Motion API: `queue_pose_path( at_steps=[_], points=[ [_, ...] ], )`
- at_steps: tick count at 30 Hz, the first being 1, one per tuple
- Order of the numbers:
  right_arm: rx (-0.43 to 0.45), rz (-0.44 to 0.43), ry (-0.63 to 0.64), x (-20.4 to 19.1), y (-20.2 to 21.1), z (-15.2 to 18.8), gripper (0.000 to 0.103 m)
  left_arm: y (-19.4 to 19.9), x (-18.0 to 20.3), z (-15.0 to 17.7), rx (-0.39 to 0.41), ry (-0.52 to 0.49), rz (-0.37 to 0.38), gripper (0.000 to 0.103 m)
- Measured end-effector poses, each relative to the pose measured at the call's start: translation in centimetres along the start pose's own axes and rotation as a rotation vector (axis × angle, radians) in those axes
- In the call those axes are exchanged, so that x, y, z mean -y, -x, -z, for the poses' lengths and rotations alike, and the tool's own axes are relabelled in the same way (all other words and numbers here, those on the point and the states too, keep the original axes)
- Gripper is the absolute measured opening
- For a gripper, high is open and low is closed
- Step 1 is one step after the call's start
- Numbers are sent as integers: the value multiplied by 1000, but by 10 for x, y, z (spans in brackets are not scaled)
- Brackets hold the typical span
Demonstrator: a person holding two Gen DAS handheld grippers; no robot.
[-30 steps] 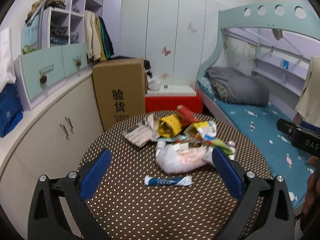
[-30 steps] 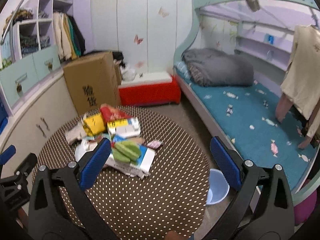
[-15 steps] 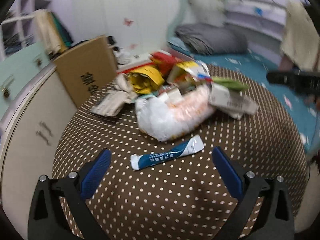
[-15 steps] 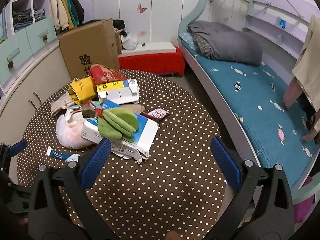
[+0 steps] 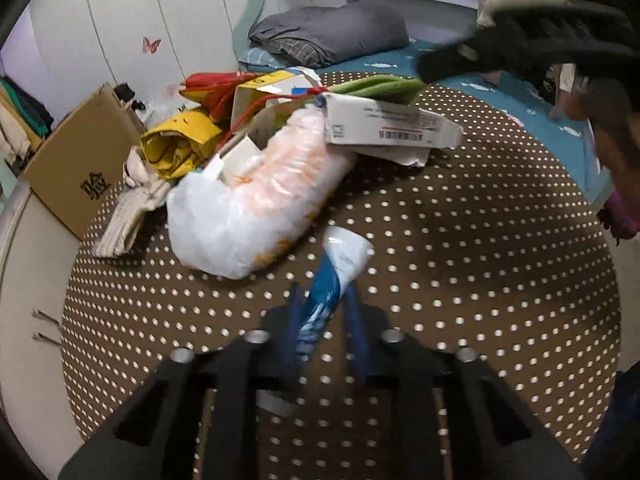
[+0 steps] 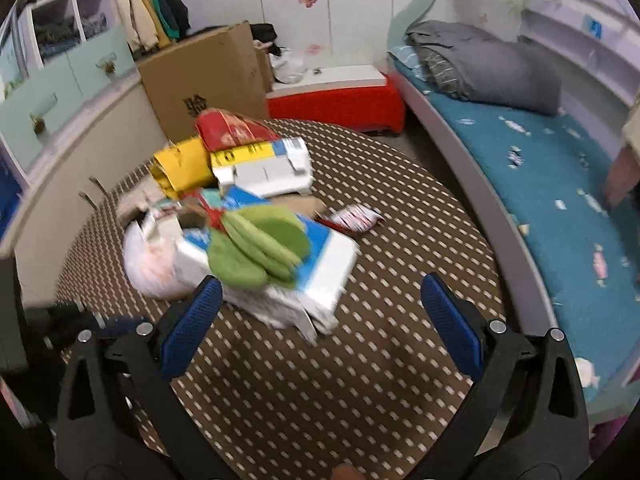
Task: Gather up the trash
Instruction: 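Grasp the blue toothpaste tube with the left tool while the right tool grasps the green-leaf packet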
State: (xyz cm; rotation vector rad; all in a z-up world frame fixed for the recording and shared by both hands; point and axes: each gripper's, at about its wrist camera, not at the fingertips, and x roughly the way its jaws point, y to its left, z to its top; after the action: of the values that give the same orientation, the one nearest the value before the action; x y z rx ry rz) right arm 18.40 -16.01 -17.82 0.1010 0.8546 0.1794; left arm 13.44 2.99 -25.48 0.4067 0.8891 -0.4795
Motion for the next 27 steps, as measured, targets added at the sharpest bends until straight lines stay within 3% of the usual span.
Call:
queue_pose_path(
  at_steps=[6,7,9,10,14,27],
  points=[
    [-72,-130,1,-17,-38,-21,93,7,2,5,15,106,23,14],
    [-87,-154,-1,-18,-43,-22,85,10,3,8,18,126,27,14],
    [-128,-191,-16,-19,-53,-22,58,15,1,10,24,159,30,12],
    [-141,-197,-20,-19,-56,-21,39,15,0,10,26,169,32,11],
    [-100,-225,-26,-14,-39,-20,15,22,4,10,42,215,45,10],
    [44,-245,-108,42,26,-21,14,61,17,-10,142,351,91,9]
  ],
)
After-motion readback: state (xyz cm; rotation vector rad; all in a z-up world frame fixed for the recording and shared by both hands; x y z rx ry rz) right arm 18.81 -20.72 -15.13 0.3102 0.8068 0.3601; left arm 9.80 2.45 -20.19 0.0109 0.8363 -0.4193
